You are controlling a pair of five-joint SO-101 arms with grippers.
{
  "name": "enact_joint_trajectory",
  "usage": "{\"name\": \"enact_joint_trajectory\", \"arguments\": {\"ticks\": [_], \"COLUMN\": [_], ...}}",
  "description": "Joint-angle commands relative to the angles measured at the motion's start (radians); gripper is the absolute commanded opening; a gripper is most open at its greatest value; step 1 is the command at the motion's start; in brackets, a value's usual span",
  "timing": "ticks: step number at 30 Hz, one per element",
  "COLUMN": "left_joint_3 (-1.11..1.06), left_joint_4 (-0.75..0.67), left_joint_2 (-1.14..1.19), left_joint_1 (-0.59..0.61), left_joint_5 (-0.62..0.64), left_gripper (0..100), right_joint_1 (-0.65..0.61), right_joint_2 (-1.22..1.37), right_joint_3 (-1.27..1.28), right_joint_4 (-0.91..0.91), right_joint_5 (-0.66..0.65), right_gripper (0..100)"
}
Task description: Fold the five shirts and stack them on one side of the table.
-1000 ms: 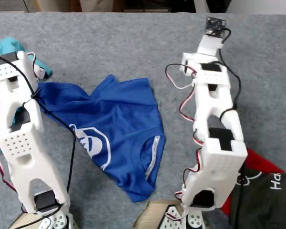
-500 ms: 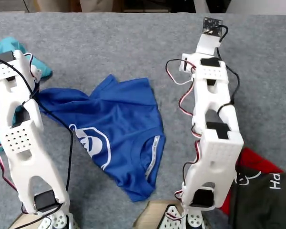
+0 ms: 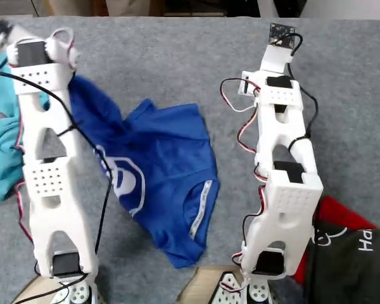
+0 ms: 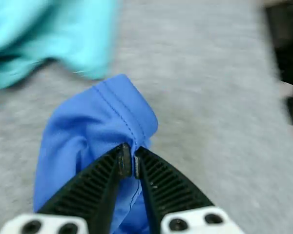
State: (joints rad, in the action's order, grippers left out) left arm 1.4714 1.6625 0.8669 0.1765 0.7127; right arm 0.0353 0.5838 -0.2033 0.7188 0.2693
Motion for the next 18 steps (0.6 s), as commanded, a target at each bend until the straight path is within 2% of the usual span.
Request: {"name": "enact_joint_trajectory", "arguments": {"ticks": [1, 5, 9, 13, 18], "left_joint_3": [0.087, 0.058, 0.061, 0.061, -0.005], "left_joint_4": [-0.044, -0.071, -0.006, 0.092, 0.098], "left_joint_2": [-0.001, 0.068, 0.143, 0.183, 0.179], "left_joint_1": [-0.046, -0.043, -0.008, 0.072, 0.226], "left_joint_5": [-0.048, -0.052, -0.055, -0.052, -0.074], "left_gripper": [2, 2, 12, 22, 23], "right_joint_1": [-0.008, -0.008, -0.005, -0.004, -0.025], "right_joint_2": [-0.004, -0.005, -0.005, -0.004, -0.004], "right_joint_3": [-0.058, -0.056, -0.056, -0.059, -0.064], "right_joint_4": [0.006, 0.006, 0.006, 0.006, 0.037], "right_joint_5": [-0.011, -0.011, -0.011, -0.011, -0.011], "right_gripper": [3.0, 3.0, 3.0, 3.9, 12.5]}}
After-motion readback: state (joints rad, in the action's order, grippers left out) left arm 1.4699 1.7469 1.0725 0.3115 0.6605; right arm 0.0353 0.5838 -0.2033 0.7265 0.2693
